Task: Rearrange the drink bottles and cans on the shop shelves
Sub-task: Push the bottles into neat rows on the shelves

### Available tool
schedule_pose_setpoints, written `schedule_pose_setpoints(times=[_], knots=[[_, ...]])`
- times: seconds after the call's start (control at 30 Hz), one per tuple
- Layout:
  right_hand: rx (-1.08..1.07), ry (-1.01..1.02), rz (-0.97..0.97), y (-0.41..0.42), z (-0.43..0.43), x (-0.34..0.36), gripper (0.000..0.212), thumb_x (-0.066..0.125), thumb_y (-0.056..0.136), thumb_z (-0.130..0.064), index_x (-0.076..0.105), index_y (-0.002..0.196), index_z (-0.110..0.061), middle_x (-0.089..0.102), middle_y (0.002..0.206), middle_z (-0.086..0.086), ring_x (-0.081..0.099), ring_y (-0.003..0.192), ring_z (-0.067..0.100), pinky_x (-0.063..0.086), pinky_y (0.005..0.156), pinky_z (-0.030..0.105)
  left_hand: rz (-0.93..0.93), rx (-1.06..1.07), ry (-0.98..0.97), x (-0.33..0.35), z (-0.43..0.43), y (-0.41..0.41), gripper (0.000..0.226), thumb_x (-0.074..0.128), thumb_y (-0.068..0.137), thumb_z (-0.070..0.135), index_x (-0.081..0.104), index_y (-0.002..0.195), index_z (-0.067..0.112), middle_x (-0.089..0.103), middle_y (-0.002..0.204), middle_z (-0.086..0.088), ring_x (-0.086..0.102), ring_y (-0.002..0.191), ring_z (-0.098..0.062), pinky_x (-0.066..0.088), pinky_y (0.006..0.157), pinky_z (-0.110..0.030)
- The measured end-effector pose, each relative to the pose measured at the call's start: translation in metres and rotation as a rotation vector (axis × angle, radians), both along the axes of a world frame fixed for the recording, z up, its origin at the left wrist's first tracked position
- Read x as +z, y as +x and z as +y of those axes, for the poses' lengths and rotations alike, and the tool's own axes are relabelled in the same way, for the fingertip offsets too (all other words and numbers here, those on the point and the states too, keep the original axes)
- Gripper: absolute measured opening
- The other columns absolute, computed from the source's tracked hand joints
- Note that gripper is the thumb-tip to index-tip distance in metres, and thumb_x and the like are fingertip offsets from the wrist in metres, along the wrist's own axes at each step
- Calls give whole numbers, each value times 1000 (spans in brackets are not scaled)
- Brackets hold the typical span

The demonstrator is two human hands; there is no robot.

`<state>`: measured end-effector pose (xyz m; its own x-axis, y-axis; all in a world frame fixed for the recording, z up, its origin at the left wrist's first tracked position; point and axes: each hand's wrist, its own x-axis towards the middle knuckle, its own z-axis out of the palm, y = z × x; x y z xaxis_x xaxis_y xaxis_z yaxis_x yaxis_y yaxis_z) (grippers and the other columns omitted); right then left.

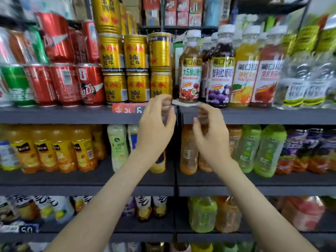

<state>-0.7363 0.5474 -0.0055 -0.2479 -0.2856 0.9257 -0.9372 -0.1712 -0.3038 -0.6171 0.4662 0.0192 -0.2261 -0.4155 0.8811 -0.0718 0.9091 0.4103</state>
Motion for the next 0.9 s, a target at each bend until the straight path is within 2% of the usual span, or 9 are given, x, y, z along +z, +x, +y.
schedule_pose_setpoints(times=[0.07, 0.2, 0.3, 0.4, 0.5, 0.6, 0.8, 0.87, 0.9], knots=[[-107, 20, -32, -22, 2, 25, 41, 58, 90, -9, 46, 129, -2, 54, 116, 12, 50, 109, 22, 34, 92, 17, -21, -31, 86, 26, -2, -14, 32, 57, 93, 16, 50, 124, 13, 57, 108, -2, 56, 90, -7, 49, 79, -16], [-308, 135, -106, -69, 1, 58, 65, 64, 87, -8, 31, 142, 0, 44, 131, 19, 40, 122, 32, 29, 98, 26, -204, -39, 112, 54, -7, -50, 52, 58, 92, 22, 37, 139, 20, 52, 121, -4, 56, 102, -18, 51, 89, -36], [-260, 304, -163, -88, -3, 64, 79, 65, 88, -12, 17, 150, -11, 32, 147, 14, 31, 133, 28, 27, 103, 28, -329, -56, 102, 60, -6, -79, 67, 57, 92, 23, 20, 148, 29, 48, 131, -9, 53, 111, -26, 46, 95, -37], [-204, 361, -210, -96, -7, 65, 81, 64, 89, -15, 12, 151, -17, 33, 146, 10, 32, 133, 24, 30, 101, 28, -353, -131, 151, 66, -7, -108, 83, 62, 90, 24, 6, 151, 29, 47, 139, -11, 49, 122, -28, 40, 98, -34], [-249, 331, -144, -103, -3, 63, 75, 62, 88, -12, 19, 150, -17, 42, 134, 11, 40, 121, 28, 35, 90, 29, -384, -183, 168, 67, -7, -134, 96, 63, 89, 22, -10, 150, 29, 56, 129, -11, 60, 105, -25, 43, 88, -27], [-431, 235, -34, -119, 10, 59, 74, 60, 85, -3, 25, 148, -16, 41, 133, 15, 38, 118, 33, 35, 94, 36, -367, -219, 221, 65, -6, -148, 107, 67, 86, 14, -19, 147, 34, 60, 120, -10, 63, 88, -18, 51, 84, -36], [-397, 340, -41, -139, 21, 61, 91, 60, 83, 1, 9, 151, -31, 26, 148, 8, 31, 128, 27, 39, 92, 34, -401, -83, 210, 64, 8, -153, 103, 63, 90, 20, -22, 145, 35, 46, 113, -15, 44, 73, -14, 33, 74, -28], [-447, 322, 27, -145, 30, 61, 86, 62, 83, -3, 15, 151, -29, 31, 147, 7, 31, 126, 28, 36, 98, 38, -403, -28, 176, 61, 17, -153, 103, 62, 90, 24, -26, 143, 36, 37, 130, -23, 51, 103, -29, 38, 85, -34], [-477, 283, 56, -152, 38, 60, 83, 63, 83, -5, 20, 151, -26, 34, 148, 8, 31, 126, 29, 32, 103, 40, -407, 21, 127, 59, 22, -154, 104, 62, 90, 28, -29, 141, 38, 23, 143, -26, 38, 125, -38, 36, 98, -41]])
